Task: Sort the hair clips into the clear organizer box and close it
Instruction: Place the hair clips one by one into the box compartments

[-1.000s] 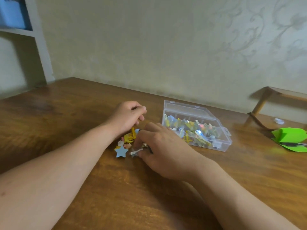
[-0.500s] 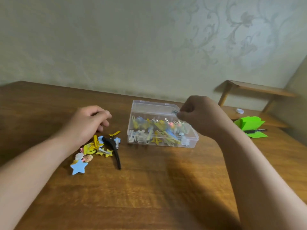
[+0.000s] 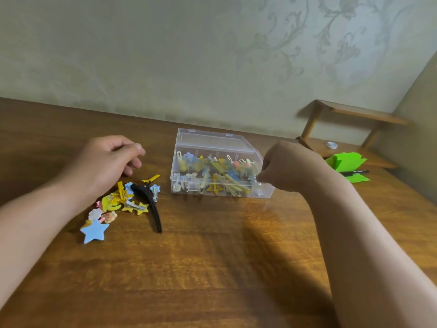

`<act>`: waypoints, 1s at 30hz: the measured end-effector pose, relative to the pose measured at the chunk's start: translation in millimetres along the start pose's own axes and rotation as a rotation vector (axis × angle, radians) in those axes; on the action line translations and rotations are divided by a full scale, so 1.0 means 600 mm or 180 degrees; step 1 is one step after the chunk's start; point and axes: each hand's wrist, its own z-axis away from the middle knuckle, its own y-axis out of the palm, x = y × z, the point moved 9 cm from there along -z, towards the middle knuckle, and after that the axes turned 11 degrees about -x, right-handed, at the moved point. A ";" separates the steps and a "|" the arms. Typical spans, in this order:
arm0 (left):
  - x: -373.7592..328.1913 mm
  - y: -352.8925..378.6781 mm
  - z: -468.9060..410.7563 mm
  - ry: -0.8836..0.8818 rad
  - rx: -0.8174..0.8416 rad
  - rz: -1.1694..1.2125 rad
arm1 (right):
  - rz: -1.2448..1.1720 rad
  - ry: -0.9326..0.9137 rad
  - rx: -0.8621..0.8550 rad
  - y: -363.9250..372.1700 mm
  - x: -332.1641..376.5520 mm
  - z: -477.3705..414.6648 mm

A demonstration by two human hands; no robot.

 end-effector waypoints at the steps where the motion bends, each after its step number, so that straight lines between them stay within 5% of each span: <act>1: -0.001 -0.001 0.000 -0.0007 -0.0009 0.0030 | -0.0014 -0.0002 0.0023 -0.001 0.001 0.001; 7: -0.006 -0.006 0.004 -0.0053 -0.0021 0.0019 | -0.0106 -0.0079 0.0018 -0.008 0.010 0.006; 14: -0.006 -0.001 0.002 -0.0084 -0.0031 0.0079 | -0.1246 -0.0779 -0.0878 -0.052 0.139 0.046; 21: 0.002 -0.002 -0.006 -0.0235 -0.0088 0.0314 | -0.1757 -0.2003 -0.0660 -0.017 0.301 0.146; 30: 0.003 0.006 -0.009 -0.0193 -0.0095 0.0159 | -0.1462 -0.2192 -0.0573 0.017 0.336 0.155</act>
